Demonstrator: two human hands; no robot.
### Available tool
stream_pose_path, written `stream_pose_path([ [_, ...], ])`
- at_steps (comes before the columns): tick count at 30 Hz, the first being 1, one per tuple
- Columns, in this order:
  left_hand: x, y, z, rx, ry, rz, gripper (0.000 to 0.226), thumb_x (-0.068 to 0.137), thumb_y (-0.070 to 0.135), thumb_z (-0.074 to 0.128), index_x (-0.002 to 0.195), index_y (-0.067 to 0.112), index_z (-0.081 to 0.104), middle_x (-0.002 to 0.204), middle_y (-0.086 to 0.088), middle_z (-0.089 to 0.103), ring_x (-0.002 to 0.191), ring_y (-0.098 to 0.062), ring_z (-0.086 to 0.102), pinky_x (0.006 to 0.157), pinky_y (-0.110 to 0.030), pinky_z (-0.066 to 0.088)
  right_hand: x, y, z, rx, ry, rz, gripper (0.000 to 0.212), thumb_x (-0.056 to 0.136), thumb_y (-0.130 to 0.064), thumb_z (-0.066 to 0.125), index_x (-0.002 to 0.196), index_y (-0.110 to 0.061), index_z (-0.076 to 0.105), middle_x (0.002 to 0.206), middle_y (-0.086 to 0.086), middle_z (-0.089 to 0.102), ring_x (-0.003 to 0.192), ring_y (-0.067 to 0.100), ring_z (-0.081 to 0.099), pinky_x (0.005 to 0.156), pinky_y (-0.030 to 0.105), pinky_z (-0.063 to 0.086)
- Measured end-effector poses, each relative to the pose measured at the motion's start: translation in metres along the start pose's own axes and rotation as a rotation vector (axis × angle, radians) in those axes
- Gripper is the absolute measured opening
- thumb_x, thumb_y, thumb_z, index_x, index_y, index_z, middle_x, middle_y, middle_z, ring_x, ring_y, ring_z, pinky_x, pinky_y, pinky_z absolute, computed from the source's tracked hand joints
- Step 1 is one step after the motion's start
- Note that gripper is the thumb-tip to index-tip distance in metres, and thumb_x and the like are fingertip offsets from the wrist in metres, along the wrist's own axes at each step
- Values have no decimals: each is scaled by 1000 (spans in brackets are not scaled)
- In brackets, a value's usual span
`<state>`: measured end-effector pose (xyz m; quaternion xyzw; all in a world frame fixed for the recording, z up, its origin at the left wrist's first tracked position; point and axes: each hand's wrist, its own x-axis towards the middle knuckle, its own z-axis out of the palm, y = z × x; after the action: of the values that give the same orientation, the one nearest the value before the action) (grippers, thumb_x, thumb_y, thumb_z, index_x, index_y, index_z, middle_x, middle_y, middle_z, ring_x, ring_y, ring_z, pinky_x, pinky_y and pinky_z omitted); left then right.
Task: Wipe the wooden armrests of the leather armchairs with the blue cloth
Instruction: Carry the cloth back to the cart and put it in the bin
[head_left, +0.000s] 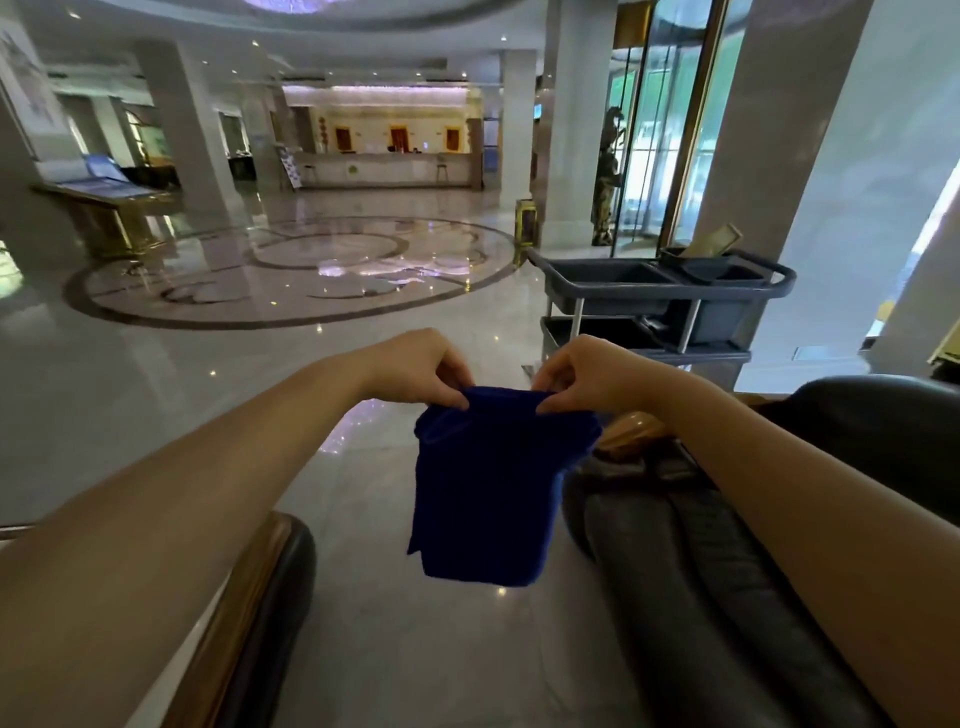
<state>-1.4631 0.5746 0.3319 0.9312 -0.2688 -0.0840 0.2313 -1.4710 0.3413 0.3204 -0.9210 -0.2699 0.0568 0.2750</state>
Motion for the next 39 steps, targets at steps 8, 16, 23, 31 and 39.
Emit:
stream_pose_path([
  [8, 153, -95, -38, 16, -30, 31, 15, 80, 16, 67, 94, 17, 72, 86, 1, 73, 79, -13, 68, 74, -22, 52, 150, 85, -26, 19, 42, 54, 10, 77, -17, 71, 76, -26, 69, 64, -15, 65, 60, -8, 61, 55, 3, 44],
  [16, 335, -171, -98, -5, -28, 25, 14, 81, 16, 66, 94, 19, 70, 83, 6, 71, 78, -9, 67, 72, -20, 51, 318, 189, -98, -5, 48, 41, 10, 78, -15, 70, 79, -24, 69, 53, -23, 64, 57, -10, 59, 54, 1, 41],
  [23, 482, -238, -149, 2, -14, 56, 13, 82, 17, 65, 94, 21, 70, 79, 12, 68, 76, -5, 65, 73, -19, 50, 458, 267, -154, -53, 55, 44, 8, 78, -17, 70, 80, -25, 69, 67, -16, 65, 63, -8, 61, 57, 2, 43],
  [31, 677, -307, -219, 31, -29, 191, 13, 83, 17, 65, 92, 25, 69, 82, 11, 69, 76, -2, 65, 64, -12, 50, 603, 358, -229, -80, 188, 129, 7, 77, -17, 71, 81, -23, 71, 66, -13, 66, 60, -7, 61, 55, 2, 42],
  [39, 878, -327, -279, 85, -166, 364, 14, 84, 17, 64, 91, 28, 68, 79, 15, 67, 73, 4, 65, 60, -6, 48, 694, 447, -313, -118, 297, 283, 10, 80, -17, 68, 90, -18, 69, 80, -6, 68, 74, 7, 65, 64, 9, 52],
])
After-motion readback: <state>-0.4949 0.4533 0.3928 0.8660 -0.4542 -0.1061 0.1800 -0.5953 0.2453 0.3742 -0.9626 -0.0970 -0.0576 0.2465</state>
